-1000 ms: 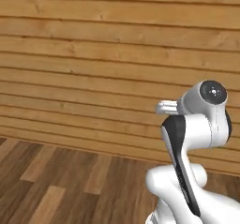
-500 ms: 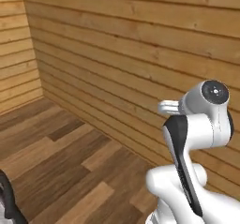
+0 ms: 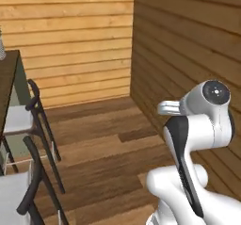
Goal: Start the toaster. Once the lever pops up, take the bread to the plate on the dining counter.
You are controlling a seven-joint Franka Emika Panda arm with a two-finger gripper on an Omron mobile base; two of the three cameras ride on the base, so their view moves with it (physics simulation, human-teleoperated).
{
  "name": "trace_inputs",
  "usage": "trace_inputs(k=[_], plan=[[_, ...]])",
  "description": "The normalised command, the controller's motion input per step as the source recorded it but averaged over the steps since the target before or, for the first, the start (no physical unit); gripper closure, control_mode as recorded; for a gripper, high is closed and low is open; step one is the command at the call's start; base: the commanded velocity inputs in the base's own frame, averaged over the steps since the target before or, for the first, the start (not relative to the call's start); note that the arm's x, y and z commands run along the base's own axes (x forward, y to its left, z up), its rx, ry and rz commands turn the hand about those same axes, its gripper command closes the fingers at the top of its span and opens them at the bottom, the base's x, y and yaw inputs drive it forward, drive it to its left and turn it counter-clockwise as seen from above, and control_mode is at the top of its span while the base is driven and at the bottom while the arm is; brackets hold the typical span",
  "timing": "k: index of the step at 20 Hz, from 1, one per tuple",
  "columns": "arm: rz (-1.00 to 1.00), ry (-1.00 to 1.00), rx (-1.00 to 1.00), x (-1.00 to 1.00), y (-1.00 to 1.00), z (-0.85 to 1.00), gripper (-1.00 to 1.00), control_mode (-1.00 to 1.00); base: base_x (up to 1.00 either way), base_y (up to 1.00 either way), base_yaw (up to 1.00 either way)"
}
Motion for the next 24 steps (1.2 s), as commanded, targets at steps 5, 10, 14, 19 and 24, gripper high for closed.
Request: trace_inputs(k=[5,10,14,19,24], plan=[[0.0,0.0,0.0,0.0,0.0,0.0,1.0,1.0,0.95,-0.23,0.86],[0.0,0.0,0.0,0.0,0.0,0.0,1.0,1.0,0.96,-0.25,0.86],[0.0,0.0,0.0,0.0,0.0,0.0,1.0,1.0,0.84,-0.34,0.86],[0.0,0.0,0.0,0.0,0.0,0.0,1.0,1.0,0.76,-0.46,0.84],[0.0,0.0,0.0,0.0,0.0,0.0,1.0,1.0,0.24,-0.51,0.91]])
